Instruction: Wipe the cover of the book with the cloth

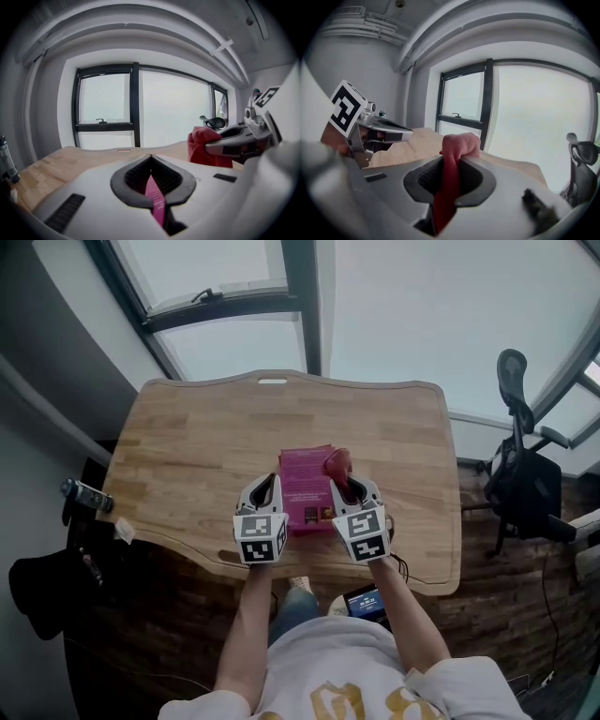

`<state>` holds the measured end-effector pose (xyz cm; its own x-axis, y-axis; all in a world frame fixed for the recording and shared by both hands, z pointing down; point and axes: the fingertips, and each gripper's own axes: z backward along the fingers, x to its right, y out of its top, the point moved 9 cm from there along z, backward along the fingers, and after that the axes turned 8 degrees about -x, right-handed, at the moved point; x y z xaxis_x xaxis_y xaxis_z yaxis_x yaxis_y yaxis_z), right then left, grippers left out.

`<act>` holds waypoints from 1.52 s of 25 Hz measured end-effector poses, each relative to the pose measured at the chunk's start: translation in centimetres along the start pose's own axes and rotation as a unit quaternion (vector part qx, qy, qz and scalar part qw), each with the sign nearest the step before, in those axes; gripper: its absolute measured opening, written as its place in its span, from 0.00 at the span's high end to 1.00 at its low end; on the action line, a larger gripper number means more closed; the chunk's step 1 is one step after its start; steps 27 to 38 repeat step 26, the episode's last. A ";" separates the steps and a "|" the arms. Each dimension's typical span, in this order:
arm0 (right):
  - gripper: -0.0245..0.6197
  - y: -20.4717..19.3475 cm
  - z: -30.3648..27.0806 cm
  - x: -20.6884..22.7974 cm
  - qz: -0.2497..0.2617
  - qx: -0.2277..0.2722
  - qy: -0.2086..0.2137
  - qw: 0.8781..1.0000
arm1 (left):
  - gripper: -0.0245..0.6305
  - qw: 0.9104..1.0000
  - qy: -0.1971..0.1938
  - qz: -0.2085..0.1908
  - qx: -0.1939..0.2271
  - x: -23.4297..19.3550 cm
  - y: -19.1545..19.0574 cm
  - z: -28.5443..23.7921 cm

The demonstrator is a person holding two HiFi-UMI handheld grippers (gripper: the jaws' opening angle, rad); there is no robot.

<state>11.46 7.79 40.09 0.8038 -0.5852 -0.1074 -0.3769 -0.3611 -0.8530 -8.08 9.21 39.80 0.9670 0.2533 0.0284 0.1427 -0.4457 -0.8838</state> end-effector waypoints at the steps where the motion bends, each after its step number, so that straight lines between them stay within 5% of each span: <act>1: 0.85 0.0 0.3 0.0 -0.002 0.001 -0.003 1.000 | 0.94 1.000 -0.001 0.011 0.004 0.0 0.0 0.4; 5: 0.85 0.0 1.3 0.3 -0.009 0.014 -0.009 1.000 | 0.94 0.999 -0.004 0.040 0.016 0.0 0.3 1.3; 38: 0.85 0.0 1.6 1.6 0.030 0.017 -0.010 0.999 | 0.94 1.000 -0.005 0.013 0.017 1.9 1.9 0.5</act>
